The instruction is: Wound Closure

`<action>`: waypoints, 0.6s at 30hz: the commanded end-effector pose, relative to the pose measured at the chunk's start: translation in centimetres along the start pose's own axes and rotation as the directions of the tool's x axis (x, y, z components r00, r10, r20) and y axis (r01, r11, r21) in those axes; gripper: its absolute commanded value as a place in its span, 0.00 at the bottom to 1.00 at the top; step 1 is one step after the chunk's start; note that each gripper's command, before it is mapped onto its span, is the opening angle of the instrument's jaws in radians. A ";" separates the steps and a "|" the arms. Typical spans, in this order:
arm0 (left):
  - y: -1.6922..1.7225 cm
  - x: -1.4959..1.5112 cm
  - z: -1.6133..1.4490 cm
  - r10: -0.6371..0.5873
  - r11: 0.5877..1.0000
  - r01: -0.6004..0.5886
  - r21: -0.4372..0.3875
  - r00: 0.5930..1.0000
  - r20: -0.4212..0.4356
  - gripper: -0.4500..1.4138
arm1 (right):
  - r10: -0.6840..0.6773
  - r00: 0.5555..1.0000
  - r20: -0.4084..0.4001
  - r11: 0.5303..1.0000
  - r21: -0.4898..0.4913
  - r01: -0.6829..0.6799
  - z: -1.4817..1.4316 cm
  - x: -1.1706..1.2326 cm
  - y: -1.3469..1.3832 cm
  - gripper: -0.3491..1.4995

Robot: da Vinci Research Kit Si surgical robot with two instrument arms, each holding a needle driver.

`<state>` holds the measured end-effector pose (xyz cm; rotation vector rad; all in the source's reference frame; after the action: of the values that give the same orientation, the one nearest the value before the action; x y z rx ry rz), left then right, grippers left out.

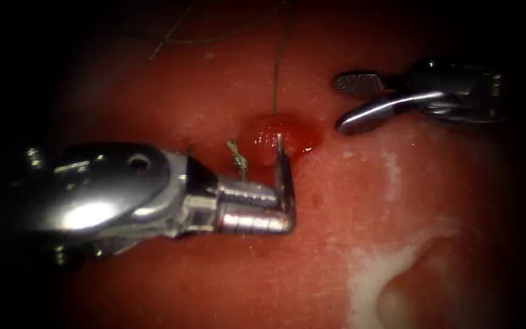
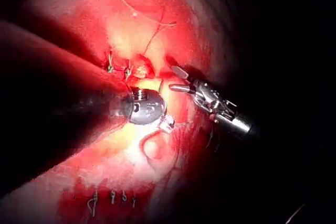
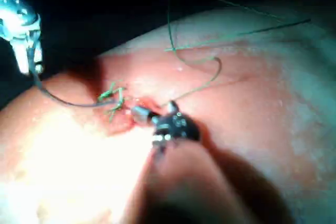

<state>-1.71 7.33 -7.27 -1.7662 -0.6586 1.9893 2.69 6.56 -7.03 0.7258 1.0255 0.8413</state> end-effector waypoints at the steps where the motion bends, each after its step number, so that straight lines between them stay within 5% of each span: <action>1: -0.03 -0.01 0.06 0.103 0.993 -0.104 0.050 0.994 0.027 0.05 | 0.035 0.999 0.002 0.999 0.005 -0.035 0.06 -0.03 -0.05 0.76; 4: -0.08 0.06 0.04 0.287 0.950 -0.293 0.109 0.955 0.070 0.05 | 0.042 0.998 0.048 0.999 -0.003 -0.042 0.07 -0.07 -0.11 0.72; 8: -0.13 0.29 -0.08 0.511 0.805 -0.553 0.215 0.830 0.223 0.05 | 0.037 0.996 0.076 0.998 0.053 -0.041 0.07 -0.07 -0.12 0.72; 10: -0.11 0.45 -0.17 0.558 0.746 -0.615 0.255 0.786 0.265 0.05 | -0.072 0.995 0.072 0.987 0.147 0.061 0.06 -0.11 -0.16 0.65; 14: -0.09 0.49 -0.17 0.569 0.711 -0.639 0.292 0.768 0.294 0.05 | -0.147 0.988 0.055 0.967 0.219 0.132 0.07 -0.13 -0.25 0.53; 16: -0.08 0.38 -0.08 0.583 0.687 -0.663 0.297 0.747 0.319 0.05 | 0.134 0.990 -0.043 0.963 0.240 -0.119 0.00 0.02 -0.30 0.47; 18: -0.08 0.22 0.02 0.588 0.669 -0.676 0.308 0.735 0.337 0.05 | 0.361 0.930 -0.068 0.910 0.246 -0.335 -0.08 0.20 -0.34 0.53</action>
<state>-1.77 7.44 -7.28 -1.6234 0.4309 2.5670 2.65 6.60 -7.48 1.1064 1.1083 1.1514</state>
